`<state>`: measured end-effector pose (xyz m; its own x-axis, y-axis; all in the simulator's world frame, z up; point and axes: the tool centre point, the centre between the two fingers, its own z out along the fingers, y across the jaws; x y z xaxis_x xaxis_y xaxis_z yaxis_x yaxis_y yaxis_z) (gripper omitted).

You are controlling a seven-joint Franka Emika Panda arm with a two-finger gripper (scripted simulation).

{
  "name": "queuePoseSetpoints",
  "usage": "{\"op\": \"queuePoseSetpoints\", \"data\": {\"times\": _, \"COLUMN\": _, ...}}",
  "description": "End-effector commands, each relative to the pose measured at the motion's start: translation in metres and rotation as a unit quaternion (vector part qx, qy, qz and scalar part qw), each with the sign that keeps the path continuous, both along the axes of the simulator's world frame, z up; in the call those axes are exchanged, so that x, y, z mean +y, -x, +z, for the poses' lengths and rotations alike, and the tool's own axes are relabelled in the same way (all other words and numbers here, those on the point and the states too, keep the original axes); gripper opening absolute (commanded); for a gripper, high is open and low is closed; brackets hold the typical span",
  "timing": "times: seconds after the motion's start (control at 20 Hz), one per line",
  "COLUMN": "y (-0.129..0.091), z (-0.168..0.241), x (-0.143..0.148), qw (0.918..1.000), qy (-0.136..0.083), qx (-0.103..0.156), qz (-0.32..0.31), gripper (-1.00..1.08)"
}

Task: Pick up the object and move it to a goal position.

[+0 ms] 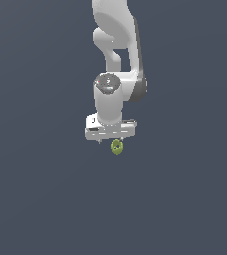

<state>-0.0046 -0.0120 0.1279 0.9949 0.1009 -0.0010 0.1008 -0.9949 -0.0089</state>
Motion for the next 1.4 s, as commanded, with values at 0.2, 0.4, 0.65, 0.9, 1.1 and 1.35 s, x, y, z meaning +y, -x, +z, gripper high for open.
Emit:
{"op": "queuePoseSetpoints", "data": {"times": 0.2, "y": 0.012, "z": -0.024, "x": 0.023, "qw": 0.9972, "qy": 0.004, "qx": -0.001, "qz": 0.074, "gripper": 1.00}}
{"op": "queuePoseSetpoints", "data": {"times": 0.4, "y": 0.015, "z": -0.030, "x": 0.029, "qw": 0.9956, "qy": 0.004, "qx": -0.001, "qz": 0.094, "gripper": 1.00}}
{"op": "queuePoseSetpoints", "data": {"times": 0.65, "y": 0.015, "z": -0.031, "x": 0.029, "qw": 0.9957, "qy": 0.004, "qx": -0.001, "qz": 0.093, "gripper": 1.00}}
{"op": "queuePoseSetpoints", "data": {"times": 0.9, "y": 0.016, "z": -0.047, "x": 0.029, "qw": 0.9956, "qy": 0.004, "qx": -0.001, "qz": 0.094, "gripper": 1.00}}
{"op": "queuePoseSetpoints", "data": {"times": 1.1, "y": 0.017, "z": -0.067, "x": 0.030, "qw": 0.9954, "qy": 0.004, "qx": -0.001, "qz": 0.096, "gripper": 1.00}}
{"op": "queuePoseSetpoints", "data": {"times": 1.35, "y": 0.016, "z": -0.080, "x": 0.030, "qw": 0.9953, "qy": 0.004, "qx": -0.001, "qz": 0.096, "gripper": 1.00}}
